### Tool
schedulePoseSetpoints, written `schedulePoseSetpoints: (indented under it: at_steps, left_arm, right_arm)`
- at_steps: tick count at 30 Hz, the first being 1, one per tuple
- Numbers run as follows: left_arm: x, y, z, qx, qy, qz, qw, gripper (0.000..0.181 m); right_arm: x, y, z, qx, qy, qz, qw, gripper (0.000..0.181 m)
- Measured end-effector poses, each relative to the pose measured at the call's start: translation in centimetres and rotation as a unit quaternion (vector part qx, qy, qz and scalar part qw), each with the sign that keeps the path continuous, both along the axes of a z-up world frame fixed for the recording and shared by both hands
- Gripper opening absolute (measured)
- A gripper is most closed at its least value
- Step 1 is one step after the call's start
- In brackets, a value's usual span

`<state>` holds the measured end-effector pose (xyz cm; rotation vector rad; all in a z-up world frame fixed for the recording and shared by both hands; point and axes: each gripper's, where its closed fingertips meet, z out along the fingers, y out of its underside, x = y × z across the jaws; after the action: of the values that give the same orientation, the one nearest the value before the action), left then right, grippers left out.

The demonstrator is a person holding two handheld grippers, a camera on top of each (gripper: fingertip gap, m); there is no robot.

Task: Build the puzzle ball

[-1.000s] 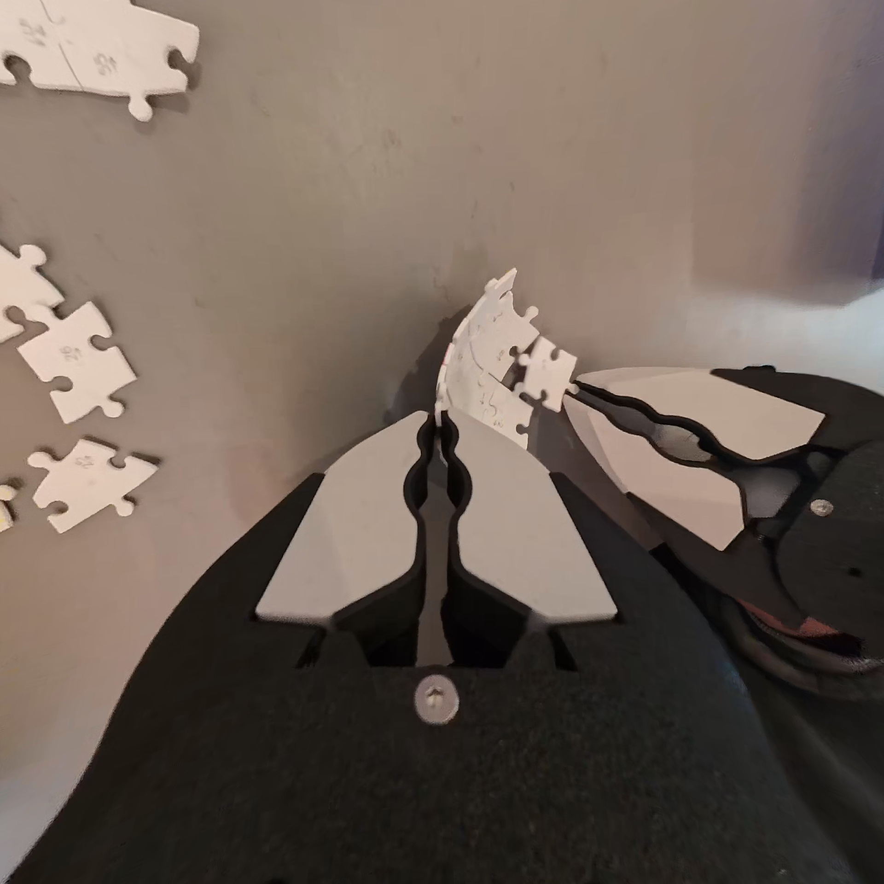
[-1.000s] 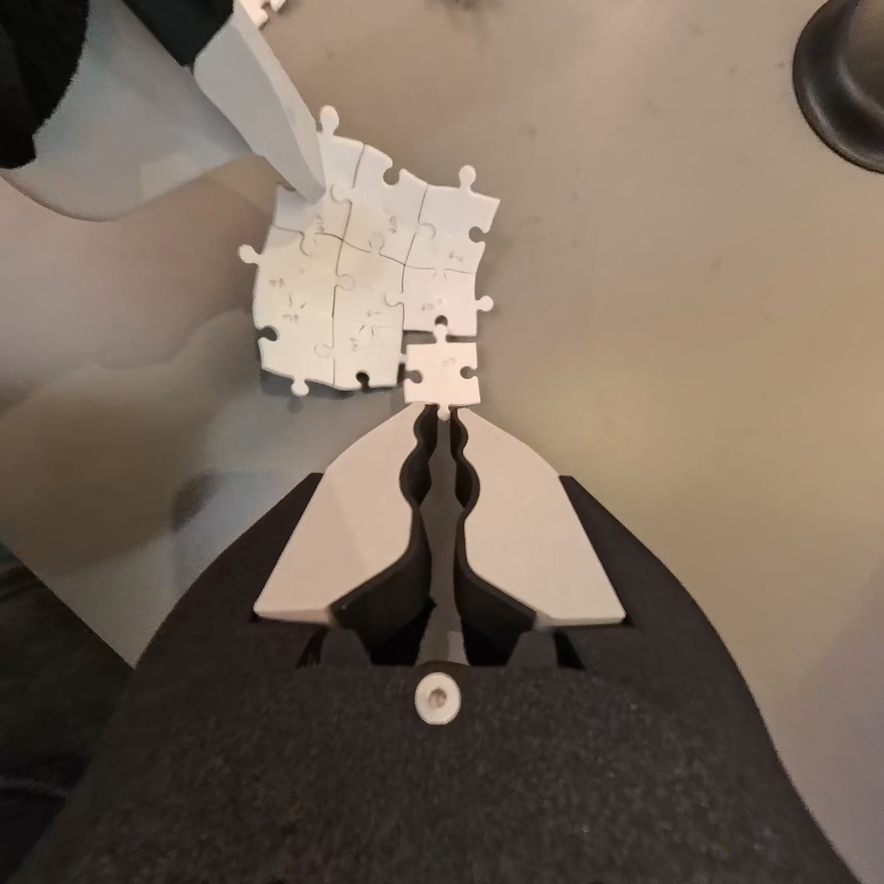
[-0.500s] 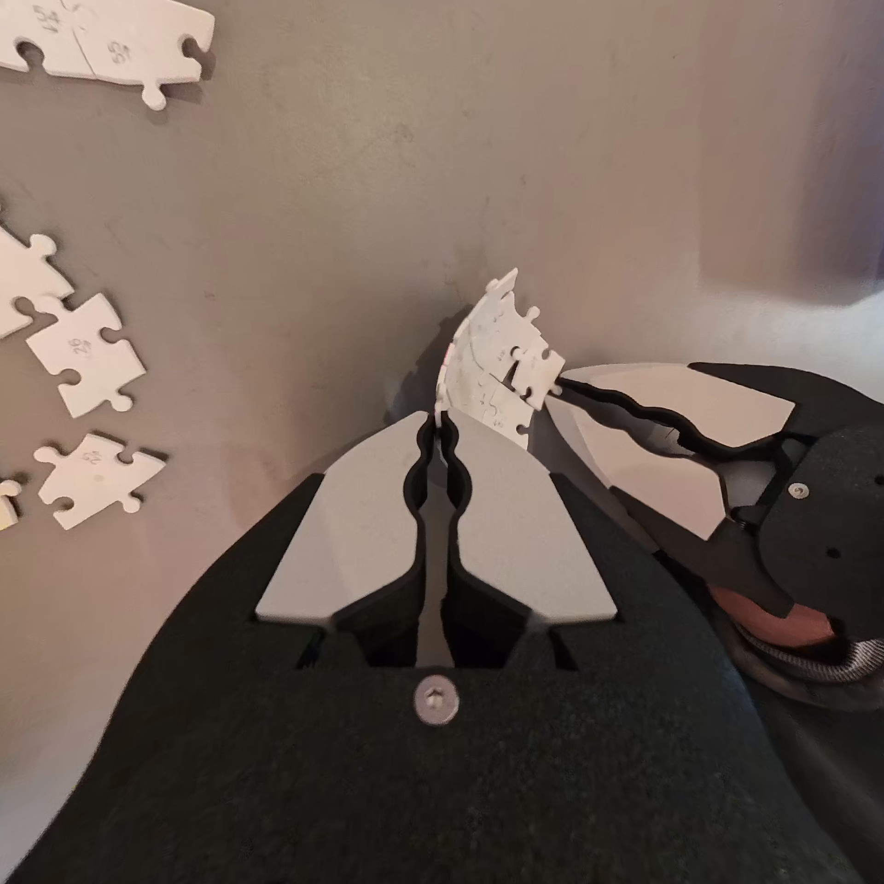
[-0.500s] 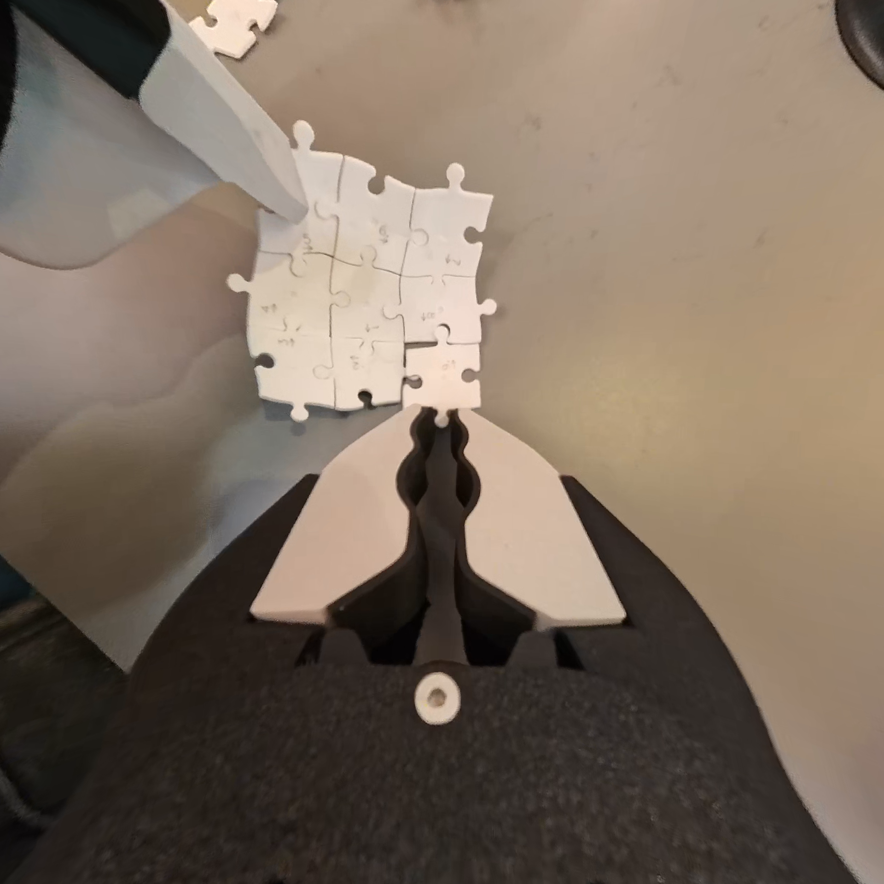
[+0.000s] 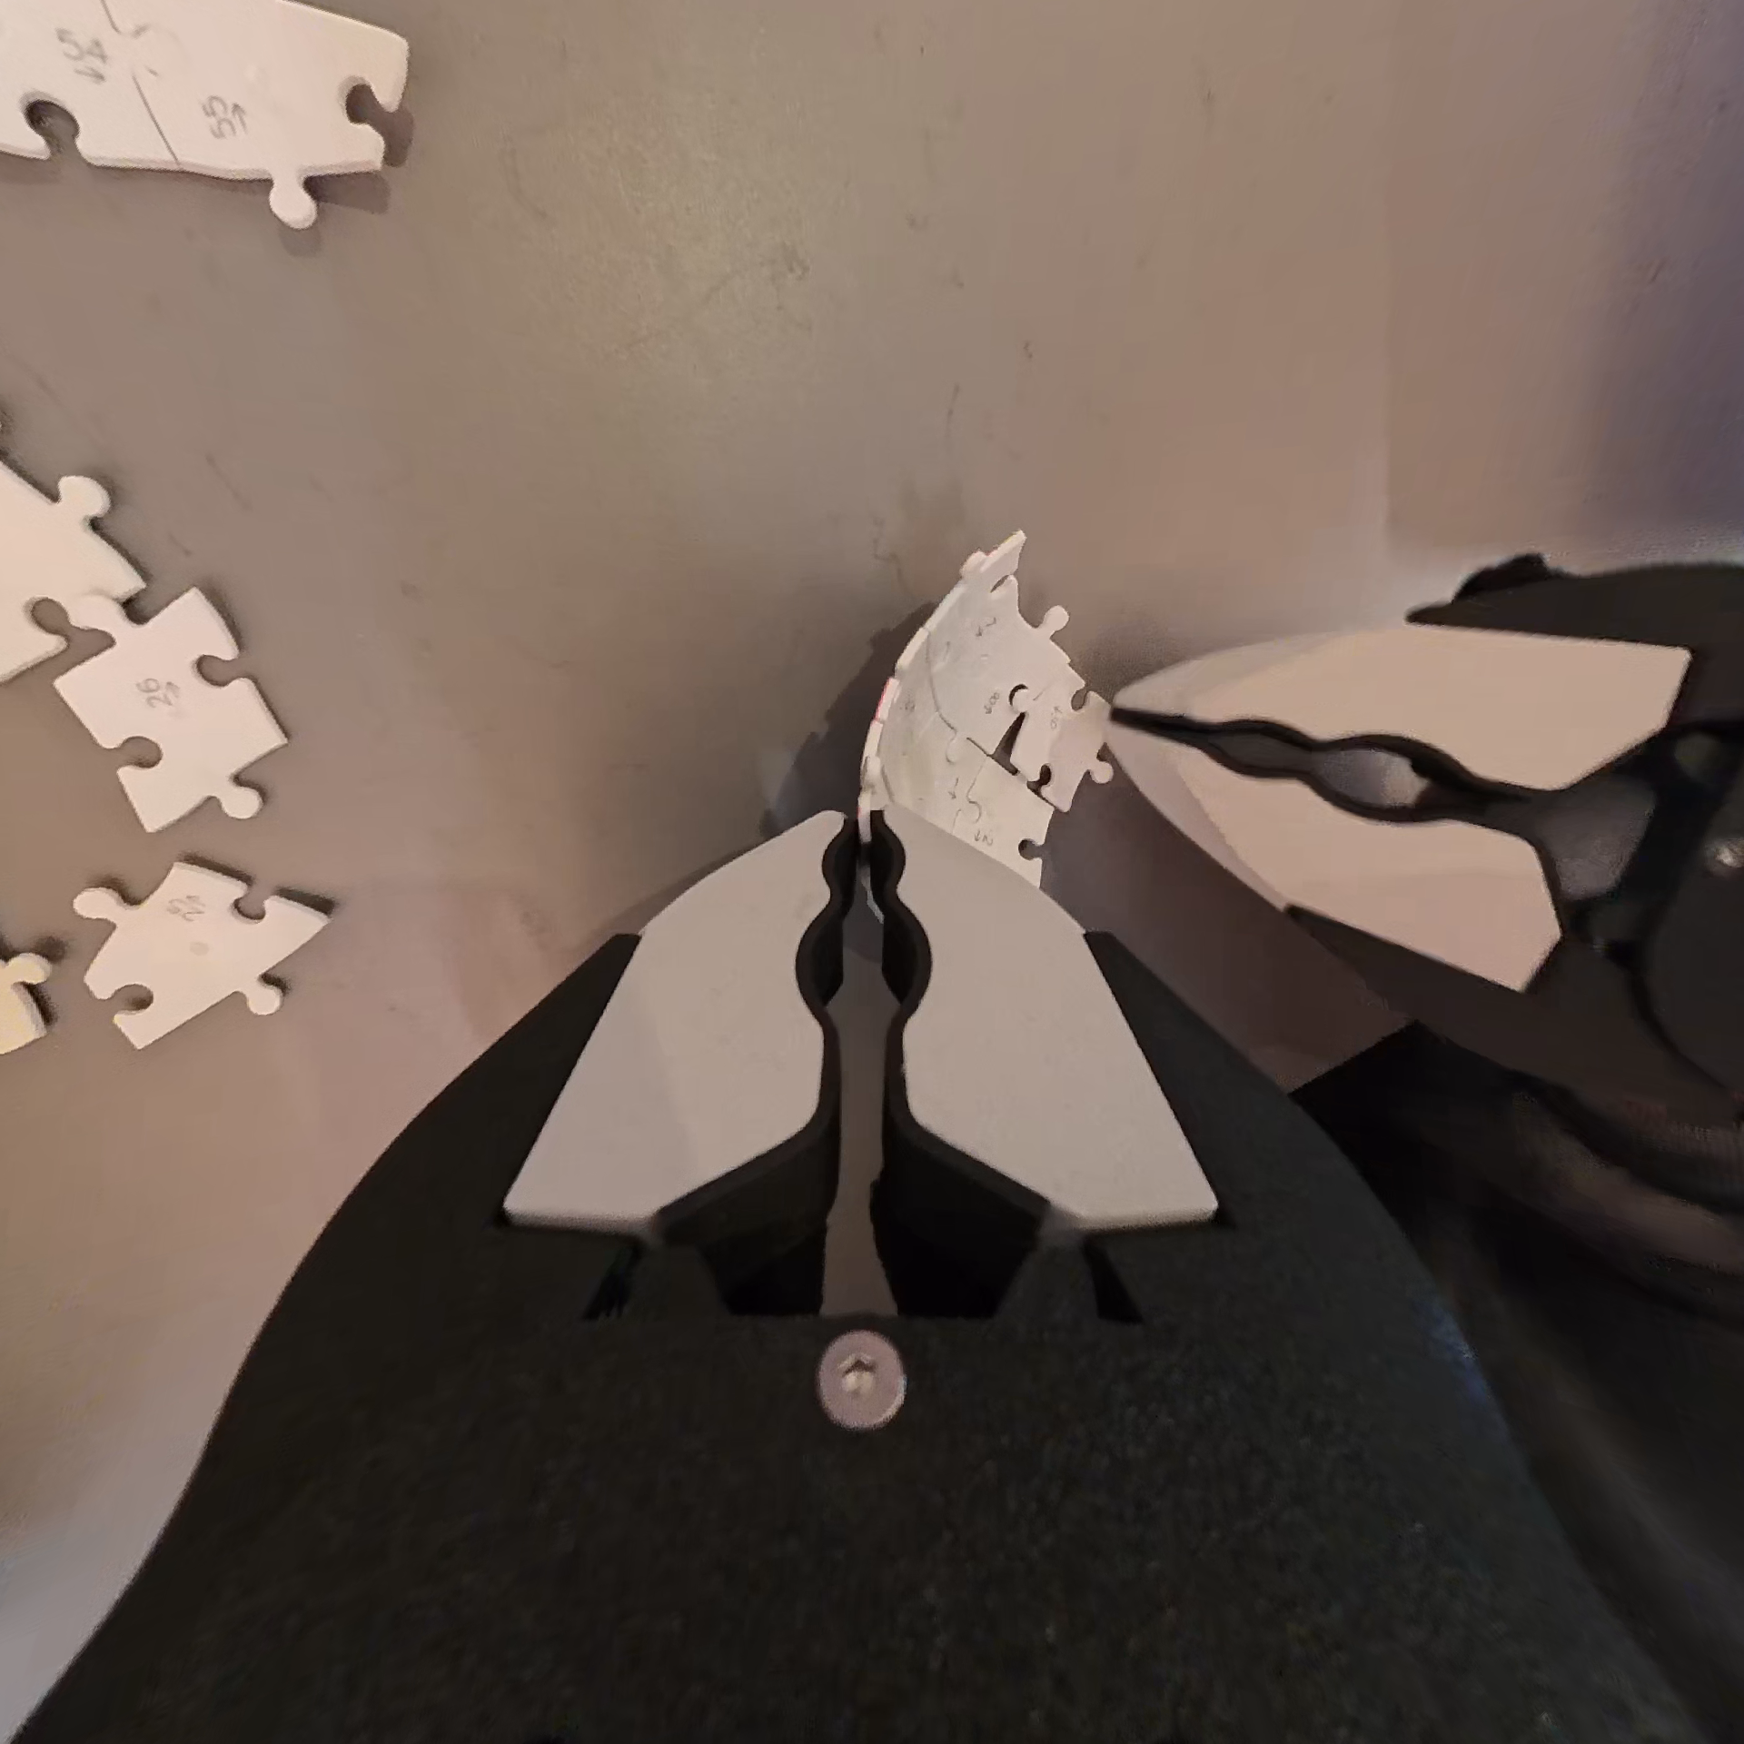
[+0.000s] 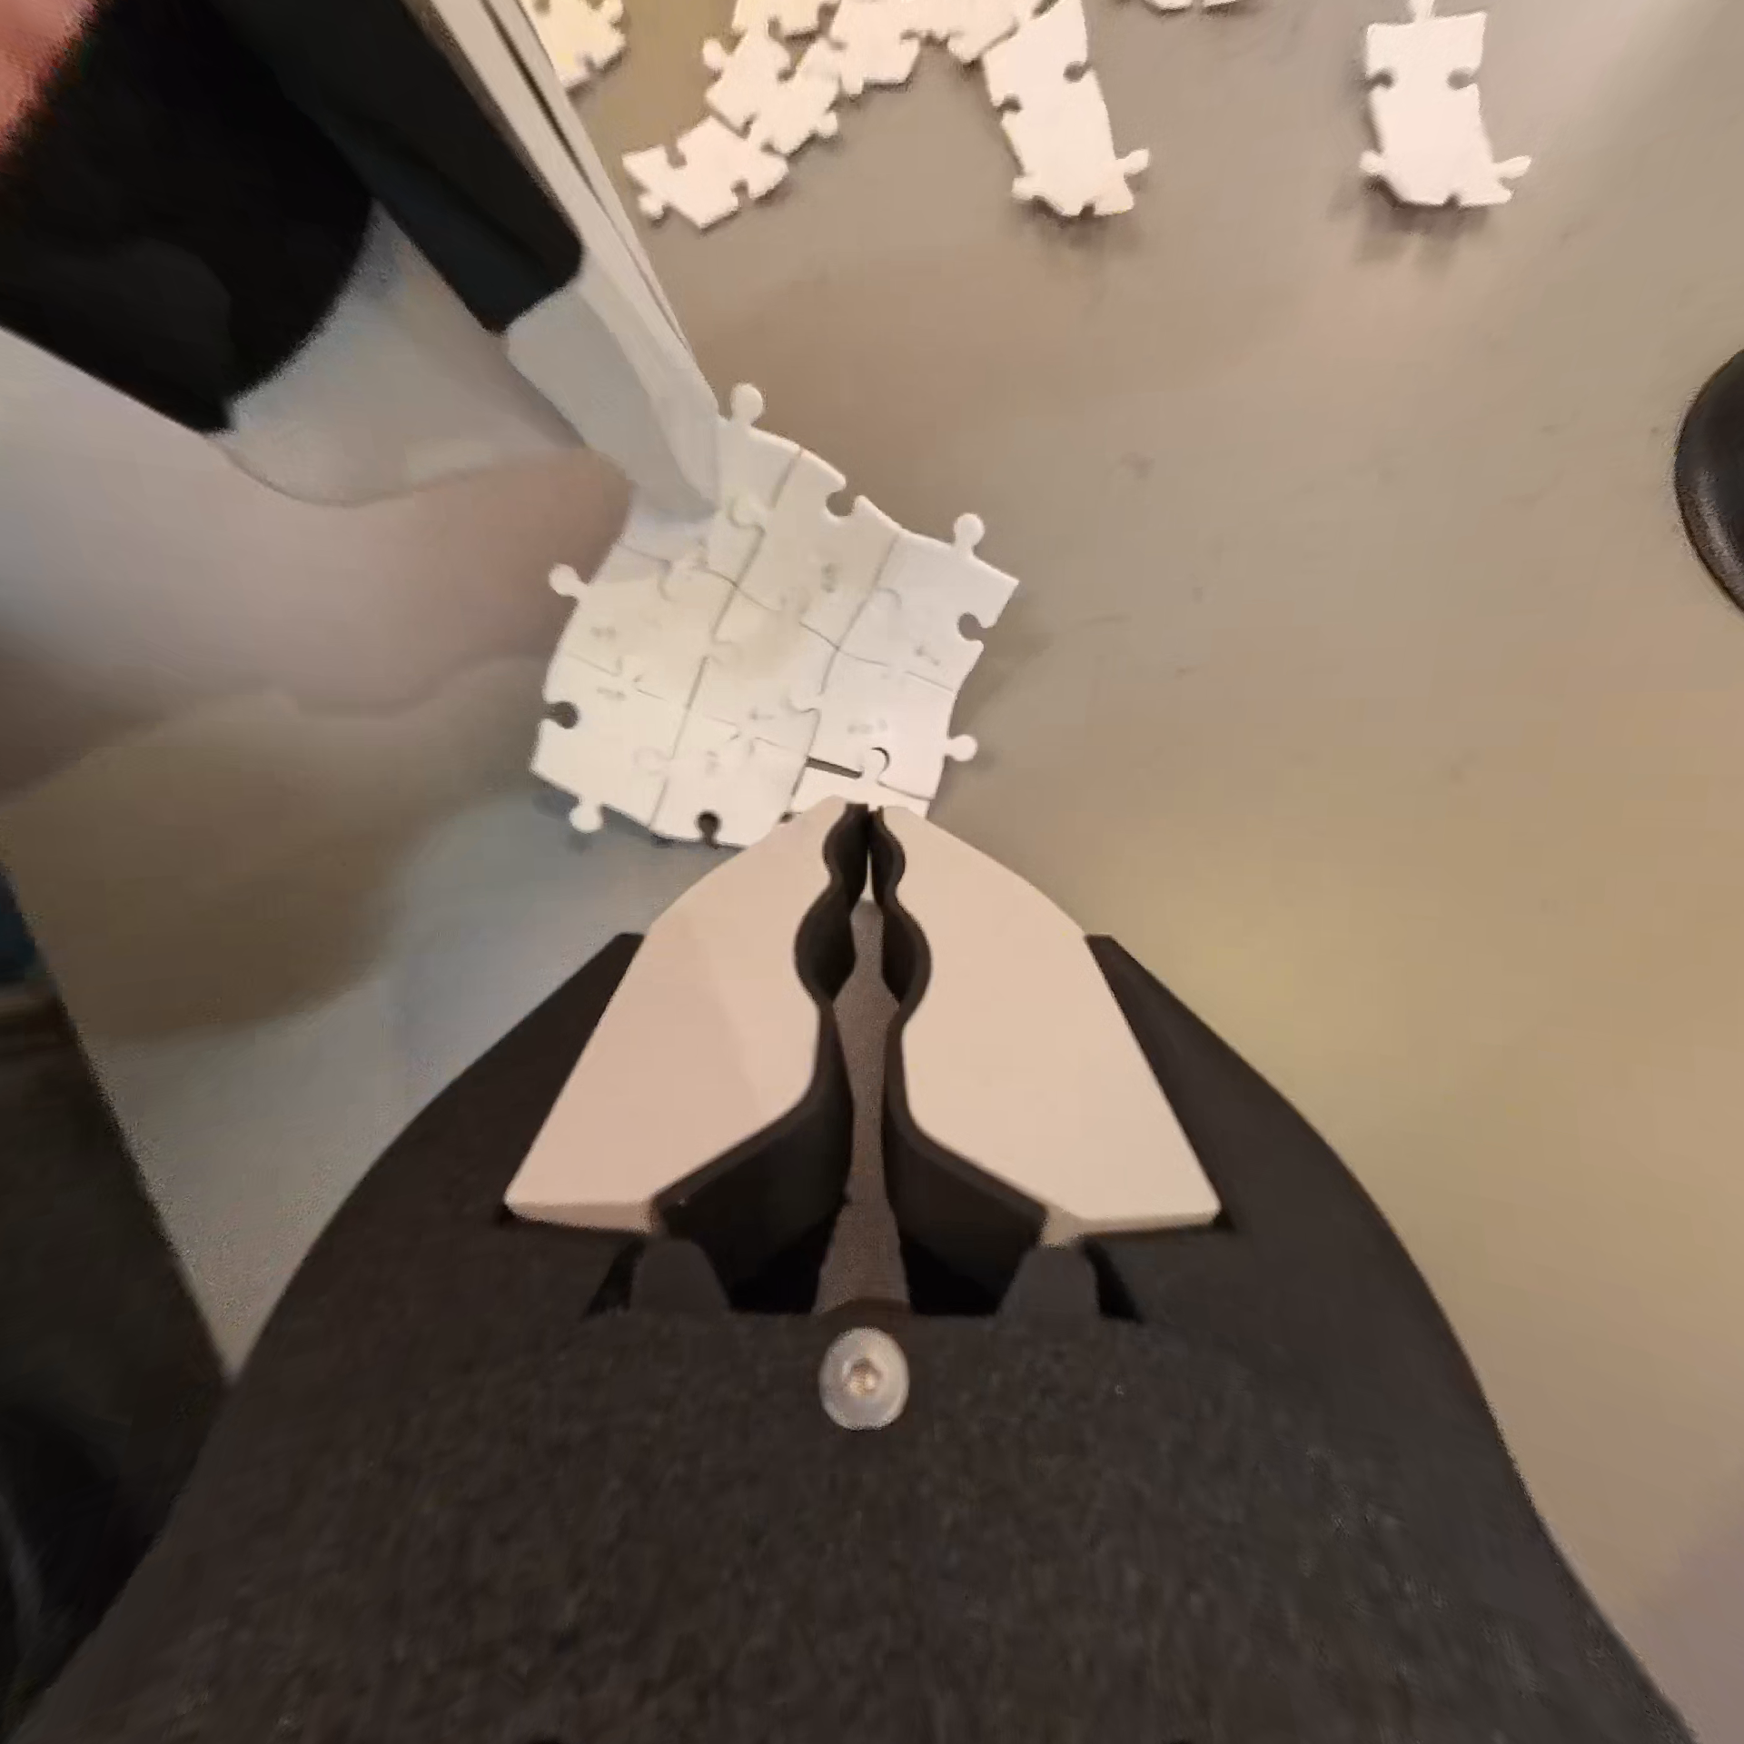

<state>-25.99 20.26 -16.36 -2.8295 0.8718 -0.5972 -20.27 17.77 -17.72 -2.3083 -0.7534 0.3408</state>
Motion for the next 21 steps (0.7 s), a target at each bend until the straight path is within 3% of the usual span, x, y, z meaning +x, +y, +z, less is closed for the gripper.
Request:
schedulePoseSetpoints:
  at_steps: [9,16,21]
  left_arm:
    - [0.2,-0.1,-0.1,-0.006,0.007,-0.008,1.0,0.002]
    - [0.5,0.0,0.0,-0.006,0.015,-0.009,1.0,0.002]
    - [0.4,-0.2,0.0,-0.009,0.017,-0.008,1.0,0.002]
  right_arm:
    - [-0.5,-0.5,-1.5,-0.011,-0.017,0.038,0.999,0.0]
    - [-0.9,-0.7,-1.5,-0.021,0.002,0.007,1.0,0.0]
    - [-0.5,-0.5,-1.6,-0.006,-0.046,-0.007,0.999,0.0]
